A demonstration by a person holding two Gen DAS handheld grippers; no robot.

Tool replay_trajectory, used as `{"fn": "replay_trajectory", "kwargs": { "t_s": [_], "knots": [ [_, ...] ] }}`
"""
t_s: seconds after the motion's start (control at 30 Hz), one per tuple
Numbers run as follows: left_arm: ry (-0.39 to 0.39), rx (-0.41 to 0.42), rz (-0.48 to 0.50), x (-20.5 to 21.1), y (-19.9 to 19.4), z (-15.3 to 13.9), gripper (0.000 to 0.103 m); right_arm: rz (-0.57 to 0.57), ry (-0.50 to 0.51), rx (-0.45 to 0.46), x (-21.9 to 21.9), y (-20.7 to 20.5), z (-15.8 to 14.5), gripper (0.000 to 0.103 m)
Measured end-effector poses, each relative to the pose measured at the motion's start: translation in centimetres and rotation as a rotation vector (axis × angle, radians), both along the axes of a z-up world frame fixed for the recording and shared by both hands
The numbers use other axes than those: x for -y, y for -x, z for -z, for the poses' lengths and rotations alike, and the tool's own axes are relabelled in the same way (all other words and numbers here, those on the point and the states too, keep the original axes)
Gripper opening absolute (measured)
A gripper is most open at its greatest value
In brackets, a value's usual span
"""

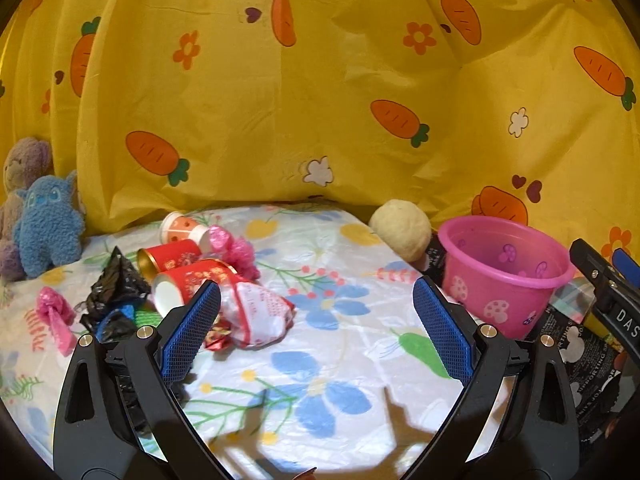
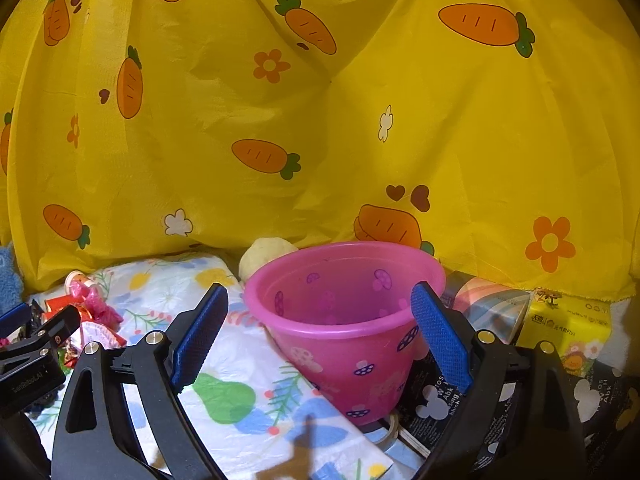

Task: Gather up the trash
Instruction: 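Move both grippers back from the bucket toward the trash pile, then grasp the black plastic bag with the left gripper while the right gripper grasps the red cup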

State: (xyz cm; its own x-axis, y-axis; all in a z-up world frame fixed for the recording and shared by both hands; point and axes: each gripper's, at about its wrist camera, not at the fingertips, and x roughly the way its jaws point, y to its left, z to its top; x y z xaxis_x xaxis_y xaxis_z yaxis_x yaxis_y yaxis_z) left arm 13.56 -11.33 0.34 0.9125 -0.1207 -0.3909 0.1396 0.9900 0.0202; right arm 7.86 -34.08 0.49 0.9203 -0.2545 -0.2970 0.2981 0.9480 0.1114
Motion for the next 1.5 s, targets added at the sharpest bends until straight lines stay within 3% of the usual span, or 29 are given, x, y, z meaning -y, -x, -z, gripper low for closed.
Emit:
{"fn": "replay_trajectory", "kwargs": {
  "t_s": [0.27,0.5,0.73,0.83,0.93,1.07,1.3,1.5],
  "knots": [
    [-0.041,0.009,-0.157,-6.4,2.7,1.1,0.095,-0.09,0.0,-0.01,-3.9,1.1,0.4,0.09],
    [-0.052,-0.034,-0.24,-11.2,3.8,2.3,0.095,-0.171,-0.008,-0.025,-7.3,1.3,0.7,0.09],
    [-0.02,-0.107,-0.236,-13.7,2.7,3.1,0.095,-0.255,0.001,-0.048,-10.9,0.8,1.1,0.09],
    [0.012,-0.161,-0.206,-14.4,1.5,3.6,0.09,-0.292,0.008,-0.056,-12.3,0.5,1.2,0.09],
    [0.037,-0.222,-0.191,-14.7,0.3,4.2,0.08,-0.323,0.023,-0.063,-13.7,0.2,1.2,0.09],
    [0.091,-0.303,-0.168,-15.6,-0.9,5.2,0.058,-0.354,0.031,-0.081,-14.9,-0.5,1.5,0.09],
    [0.146,-0.311,-0.141,-16.4,-0.8,5.5,0.02,-0.398,0.04,-0.108,-16.7,-1.6,2.0,0.09],
    [0.188,-0.262,-0.145,-17.3,0.7,4.3,0.015,-0.434,0.053,-0.13,-18.2,-2.5,2.3,0.09]
  ]
}}
